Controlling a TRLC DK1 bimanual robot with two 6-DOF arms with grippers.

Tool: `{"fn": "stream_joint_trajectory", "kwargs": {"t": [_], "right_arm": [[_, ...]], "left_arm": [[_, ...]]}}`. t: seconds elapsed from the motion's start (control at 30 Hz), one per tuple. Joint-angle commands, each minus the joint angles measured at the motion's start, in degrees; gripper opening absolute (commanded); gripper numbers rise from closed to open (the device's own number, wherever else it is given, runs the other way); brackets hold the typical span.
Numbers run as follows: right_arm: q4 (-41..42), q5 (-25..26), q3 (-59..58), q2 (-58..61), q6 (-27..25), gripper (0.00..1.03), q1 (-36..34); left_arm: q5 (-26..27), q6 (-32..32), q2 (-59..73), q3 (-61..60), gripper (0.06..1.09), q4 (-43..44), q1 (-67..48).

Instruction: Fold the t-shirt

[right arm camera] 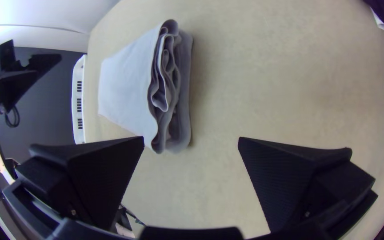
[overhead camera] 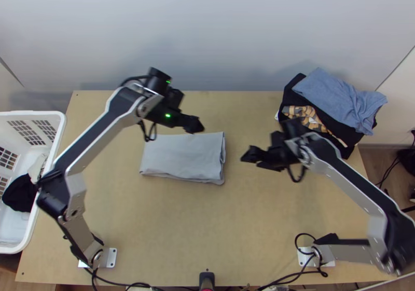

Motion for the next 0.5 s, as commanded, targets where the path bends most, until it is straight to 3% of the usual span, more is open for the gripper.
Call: {"fn": "stream_joint_trajectory", "kwargs": {"t": [0.0, 0.47], "right_arm": [[2.6, 4.4, 8.5, 14.3, 0.3, 0.98, 6.5], [6.3, -0.4, 20.4, 25.9, 3.2, 0.98, 8.9]], "left_arm": [[0.1, 0.5, -7.1, -4.9, 1.04, -0.5, 6.2], [0.0, 1.9, -15.3, -13.9, 1.04, 0.0, 13.0]]}}
